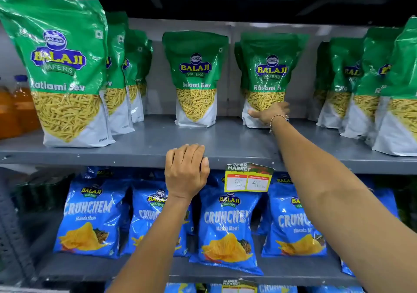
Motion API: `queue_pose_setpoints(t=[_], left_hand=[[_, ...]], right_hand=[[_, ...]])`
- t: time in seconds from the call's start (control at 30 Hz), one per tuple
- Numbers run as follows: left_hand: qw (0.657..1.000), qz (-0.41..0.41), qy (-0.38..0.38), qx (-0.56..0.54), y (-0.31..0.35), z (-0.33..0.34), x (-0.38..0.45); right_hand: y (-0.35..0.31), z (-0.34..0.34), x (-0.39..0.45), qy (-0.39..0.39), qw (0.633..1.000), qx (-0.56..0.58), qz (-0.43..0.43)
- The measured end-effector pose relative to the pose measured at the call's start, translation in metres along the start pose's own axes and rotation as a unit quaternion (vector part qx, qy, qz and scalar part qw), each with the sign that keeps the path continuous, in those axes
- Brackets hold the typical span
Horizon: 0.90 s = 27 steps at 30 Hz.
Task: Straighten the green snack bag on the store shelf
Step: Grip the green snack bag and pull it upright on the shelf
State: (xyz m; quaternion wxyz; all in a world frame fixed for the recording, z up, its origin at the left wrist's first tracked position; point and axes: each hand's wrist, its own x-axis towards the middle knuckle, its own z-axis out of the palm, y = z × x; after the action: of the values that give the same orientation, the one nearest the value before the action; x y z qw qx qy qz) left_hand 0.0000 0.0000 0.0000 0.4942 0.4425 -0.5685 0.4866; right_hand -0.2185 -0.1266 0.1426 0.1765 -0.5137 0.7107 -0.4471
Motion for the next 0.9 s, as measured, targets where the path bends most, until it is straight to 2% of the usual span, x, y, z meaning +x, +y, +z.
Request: queue_pose_setpoints(t=[0.13,0.4,0.9], left_hand=[[0.999,-0.008,0.037,0.008,0.004,0.002,-0.004],[0.999,0.010,0.035,0.028,0.000,0.003,-0.003],[0.997,-0.017,-0.078,-0.007,0.004,-0.018,0.003]], right_hand=[[0.003,0.005,0.000,0.034,0.999,0.007,-0.010],[0.005,0.003,-0.004,0.054,0.998,0.010,-0.021],[0.019,-0.014,-0.048,0.075,0.997,0.023,-0.023]])
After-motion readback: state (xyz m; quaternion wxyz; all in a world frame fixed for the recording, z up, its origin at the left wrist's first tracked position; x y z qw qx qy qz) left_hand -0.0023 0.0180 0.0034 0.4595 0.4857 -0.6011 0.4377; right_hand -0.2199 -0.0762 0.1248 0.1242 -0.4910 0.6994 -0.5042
